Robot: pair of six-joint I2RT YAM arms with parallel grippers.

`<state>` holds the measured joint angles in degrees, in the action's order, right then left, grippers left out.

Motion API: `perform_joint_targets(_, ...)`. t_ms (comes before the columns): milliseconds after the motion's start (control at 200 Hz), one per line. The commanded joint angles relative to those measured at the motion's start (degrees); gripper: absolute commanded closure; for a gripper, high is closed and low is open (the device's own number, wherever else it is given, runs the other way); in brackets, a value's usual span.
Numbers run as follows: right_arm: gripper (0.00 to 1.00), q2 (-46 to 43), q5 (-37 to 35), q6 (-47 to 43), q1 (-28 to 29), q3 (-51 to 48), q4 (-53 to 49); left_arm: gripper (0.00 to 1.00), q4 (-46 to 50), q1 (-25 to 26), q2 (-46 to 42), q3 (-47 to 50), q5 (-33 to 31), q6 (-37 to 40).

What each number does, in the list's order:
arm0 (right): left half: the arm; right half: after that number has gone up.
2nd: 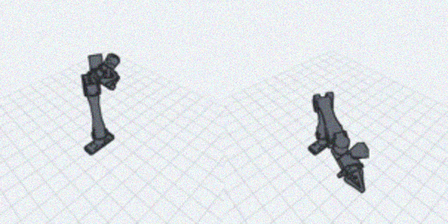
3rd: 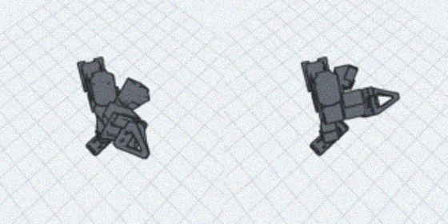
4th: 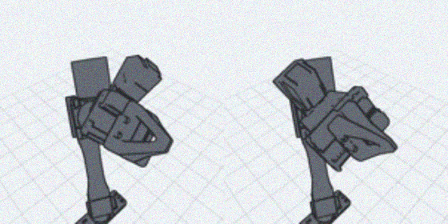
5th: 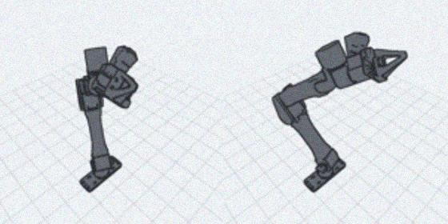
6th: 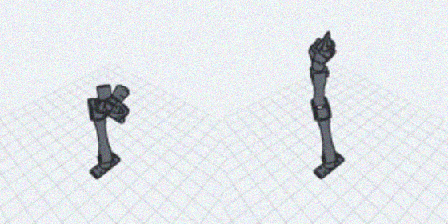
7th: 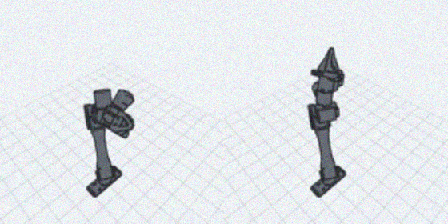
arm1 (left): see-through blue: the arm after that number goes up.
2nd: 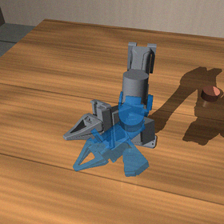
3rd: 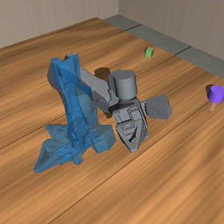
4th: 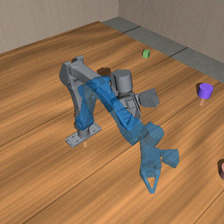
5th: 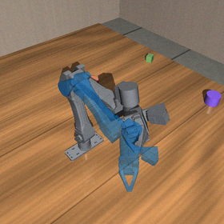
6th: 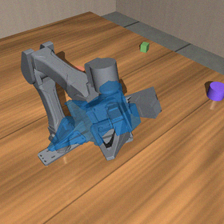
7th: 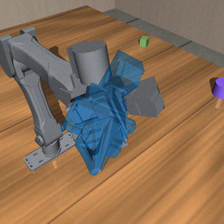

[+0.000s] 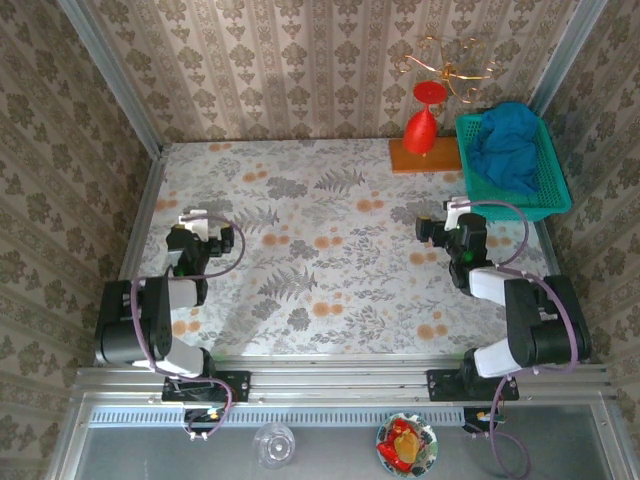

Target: Fold the inside-out t-shirt

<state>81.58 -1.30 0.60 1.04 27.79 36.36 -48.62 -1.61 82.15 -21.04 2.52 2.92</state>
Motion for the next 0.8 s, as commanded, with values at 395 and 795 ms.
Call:
perform_joint_targets(395,0.06,-10.16,-11.80,12.23,-1.14,18.90,-46.19,0.00,48.45,5.74,-21.21,-12.32,-5.18,-20.12)
perform_joint_targets(795,0.22,6.00,-7.34,19.93,-11.57,41.41,-60.59,0.02,83.27,4.03,-20.80,-32.95,13.43,-16.77)
